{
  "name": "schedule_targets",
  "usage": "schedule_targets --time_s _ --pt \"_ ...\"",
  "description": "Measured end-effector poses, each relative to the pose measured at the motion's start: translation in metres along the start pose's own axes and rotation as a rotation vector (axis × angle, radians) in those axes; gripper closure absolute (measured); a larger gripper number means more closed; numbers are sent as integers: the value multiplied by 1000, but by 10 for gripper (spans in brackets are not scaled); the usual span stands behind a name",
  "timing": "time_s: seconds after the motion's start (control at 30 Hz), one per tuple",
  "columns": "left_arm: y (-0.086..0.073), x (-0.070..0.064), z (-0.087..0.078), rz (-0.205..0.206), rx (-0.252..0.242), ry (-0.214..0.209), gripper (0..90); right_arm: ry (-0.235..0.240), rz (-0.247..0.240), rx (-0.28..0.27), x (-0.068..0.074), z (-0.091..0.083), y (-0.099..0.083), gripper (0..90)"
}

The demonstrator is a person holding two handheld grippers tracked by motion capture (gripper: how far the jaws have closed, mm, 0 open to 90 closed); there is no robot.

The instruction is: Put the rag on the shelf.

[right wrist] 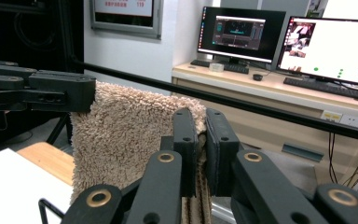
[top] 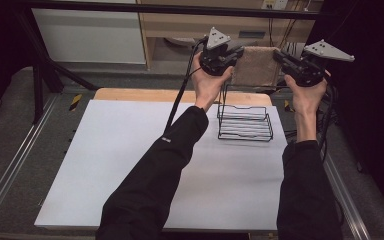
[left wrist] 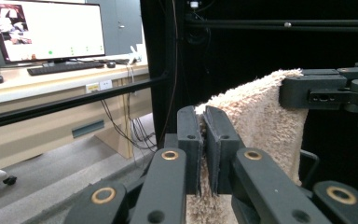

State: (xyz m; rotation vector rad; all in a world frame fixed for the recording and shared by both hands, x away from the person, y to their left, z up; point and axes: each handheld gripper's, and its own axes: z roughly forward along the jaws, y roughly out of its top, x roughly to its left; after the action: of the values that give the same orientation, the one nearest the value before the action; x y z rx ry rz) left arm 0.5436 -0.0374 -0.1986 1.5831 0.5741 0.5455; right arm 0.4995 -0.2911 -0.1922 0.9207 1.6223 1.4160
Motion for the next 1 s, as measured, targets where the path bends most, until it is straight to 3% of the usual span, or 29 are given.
schedule_targets --time_s 0.47,1.0 --pt "-20 -9 -2 26 55 -40 850 20 20 38 -2 -8 -28 841" --pt "-26 -16 -15 31 63 -90 848 37 17 41 3 -20 -33 834"
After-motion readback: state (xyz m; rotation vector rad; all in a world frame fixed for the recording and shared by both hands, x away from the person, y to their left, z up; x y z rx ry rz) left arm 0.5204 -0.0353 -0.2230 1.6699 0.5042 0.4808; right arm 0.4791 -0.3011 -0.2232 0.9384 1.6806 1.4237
